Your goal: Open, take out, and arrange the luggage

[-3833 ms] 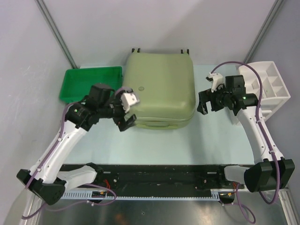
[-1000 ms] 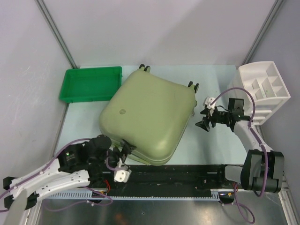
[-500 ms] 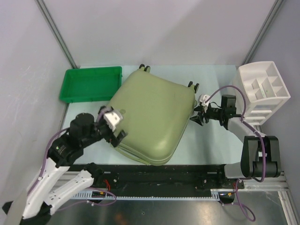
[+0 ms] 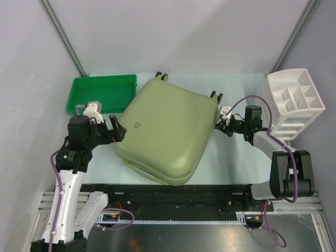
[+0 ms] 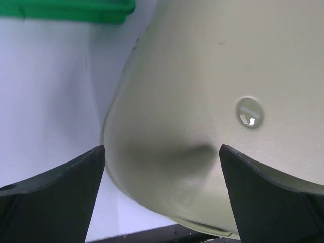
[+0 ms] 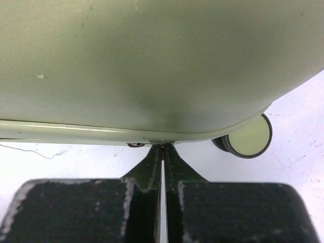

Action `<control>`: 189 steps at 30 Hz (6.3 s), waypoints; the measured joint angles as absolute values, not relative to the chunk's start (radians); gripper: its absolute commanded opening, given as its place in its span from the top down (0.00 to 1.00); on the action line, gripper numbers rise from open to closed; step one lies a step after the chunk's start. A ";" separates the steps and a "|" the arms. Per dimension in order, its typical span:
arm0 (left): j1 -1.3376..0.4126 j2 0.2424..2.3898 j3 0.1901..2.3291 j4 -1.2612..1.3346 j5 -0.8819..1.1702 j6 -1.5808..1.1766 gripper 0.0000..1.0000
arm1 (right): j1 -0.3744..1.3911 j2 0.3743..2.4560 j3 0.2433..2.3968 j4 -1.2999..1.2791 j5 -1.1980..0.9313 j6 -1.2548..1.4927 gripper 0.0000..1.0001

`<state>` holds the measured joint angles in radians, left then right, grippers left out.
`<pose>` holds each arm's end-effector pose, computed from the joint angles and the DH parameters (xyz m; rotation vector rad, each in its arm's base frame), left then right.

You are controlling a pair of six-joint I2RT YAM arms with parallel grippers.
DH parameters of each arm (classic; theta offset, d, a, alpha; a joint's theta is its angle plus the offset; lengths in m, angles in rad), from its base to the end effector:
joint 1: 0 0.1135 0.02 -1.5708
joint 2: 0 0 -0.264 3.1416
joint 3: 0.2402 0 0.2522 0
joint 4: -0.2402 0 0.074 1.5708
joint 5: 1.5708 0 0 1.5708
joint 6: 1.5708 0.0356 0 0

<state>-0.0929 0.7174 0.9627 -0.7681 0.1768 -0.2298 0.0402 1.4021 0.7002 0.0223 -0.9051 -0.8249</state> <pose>0.1374 -0.0191 0.3503 -0.0364 2.1069 -0.3795 0.2748 0.0391 0.2011 -1.2316 1.5845 0.5212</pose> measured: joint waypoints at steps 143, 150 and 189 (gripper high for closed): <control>0.010 1.309 0.678 -0.424 0.284 -0.676 0.73 | 0.144 1.290 0.503 0.178 -0.723 -0.336 0.96; 0.020 1.309 0.677 -0.410 0.310 -0.698 1.00 | 0.120 1.235 0.481 0.201 -0.722 -0.326 1.00; 0.243 1.702 1.121 -0.730 0.374 -0.146 1.00 | -0.005 1.654 0.615 0.728 -0.957 -0.178 1.00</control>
